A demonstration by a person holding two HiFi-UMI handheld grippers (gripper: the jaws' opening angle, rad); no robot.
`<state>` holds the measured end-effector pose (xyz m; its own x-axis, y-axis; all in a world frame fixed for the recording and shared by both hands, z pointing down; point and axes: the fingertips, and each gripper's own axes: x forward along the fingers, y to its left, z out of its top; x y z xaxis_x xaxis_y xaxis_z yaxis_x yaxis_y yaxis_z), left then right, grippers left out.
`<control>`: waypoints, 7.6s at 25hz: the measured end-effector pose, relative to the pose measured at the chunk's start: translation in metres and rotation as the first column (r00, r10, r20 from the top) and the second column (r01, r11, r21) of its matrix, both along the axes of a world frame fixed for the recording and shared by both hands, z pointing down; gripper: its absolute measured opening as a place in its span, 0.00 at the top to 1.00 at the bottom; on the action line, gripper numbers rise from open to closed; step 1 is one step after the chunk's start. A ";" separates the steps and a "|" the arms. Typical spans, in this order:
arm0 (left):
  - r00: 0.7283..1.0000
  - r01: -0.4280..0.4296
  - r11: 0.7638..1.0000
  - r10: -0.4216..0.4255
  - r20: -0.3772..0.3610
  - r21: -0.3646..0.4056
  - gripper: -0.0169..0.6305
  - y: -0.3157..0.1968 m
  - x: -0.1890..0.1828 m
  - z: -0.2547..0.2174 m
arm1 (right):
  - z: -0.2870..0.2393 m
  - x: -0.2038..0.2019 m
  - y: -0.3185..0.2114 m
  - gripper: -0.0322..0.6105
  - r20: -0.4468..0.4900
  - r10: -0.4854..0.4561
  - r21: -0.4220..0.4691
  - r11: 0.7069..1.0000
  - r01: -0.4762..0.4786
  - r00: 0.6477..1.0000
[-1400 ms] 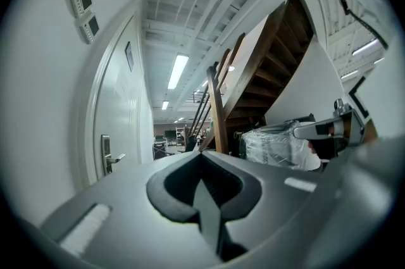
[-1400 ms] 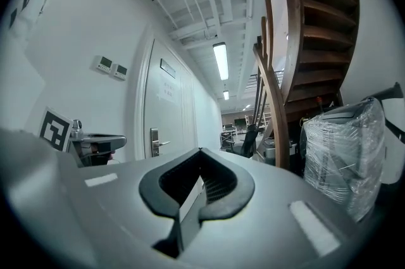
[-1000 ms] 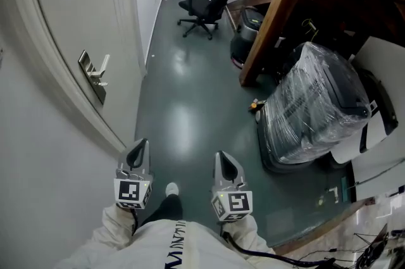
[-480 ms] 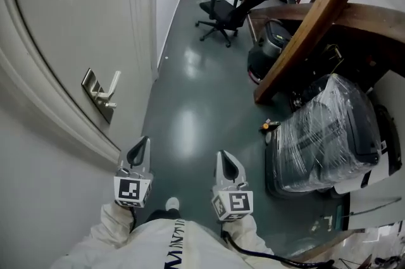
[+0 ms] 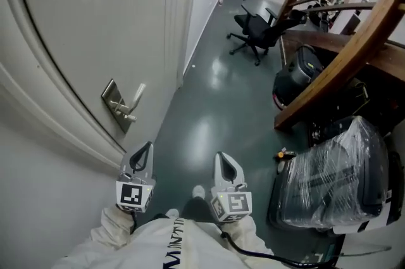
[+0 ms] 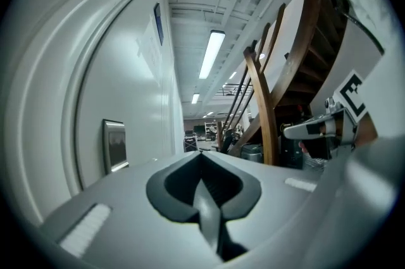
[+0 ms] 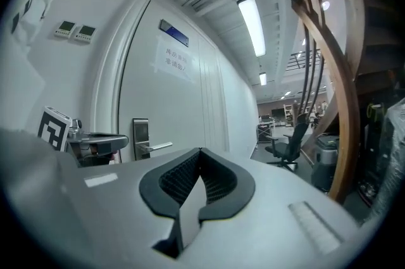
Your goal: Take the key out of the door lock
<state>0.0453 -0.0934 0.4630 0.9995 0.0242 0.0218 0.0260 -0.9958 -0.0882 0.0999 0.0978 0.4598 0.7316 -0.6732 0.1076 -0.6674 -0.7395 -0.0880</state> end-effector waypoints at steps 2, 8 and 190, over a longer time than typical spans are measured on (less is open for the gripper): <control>0.998 0.059 0.998 -0.059 0.001 -0.004 0.98 -0.016 0.004 0.002 | -0.001 0.016 -0.022 0.95 -0.006 -0.065 -0.001 0.998 0.065 0.998; 0.963 0.268 0.963 -0.268 -0.001 -0.004 0.98 -0.059 0.014 0.004 | 0.001 0.060 -0.087 0.95 -0.008 -0.286 -0.003 0.958 0.286 0.958; 0.472 0.881 0.471 -0.881 0.042 -0.039 0.98 0.037 -0.145 0.013 | 0.005 -0.015 -0.137 0.91 0.052 -0.914 0.090 0.405 0.910 0.402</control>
<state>-0.0999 -0.0562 0.4765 0.4934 -0.8675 0.0628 -0.8668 -0.4964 -0.0477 0.0846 -0.0388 0.4651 -0.3299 -0.9402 0.0842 -0.9317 0.3100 -0.1892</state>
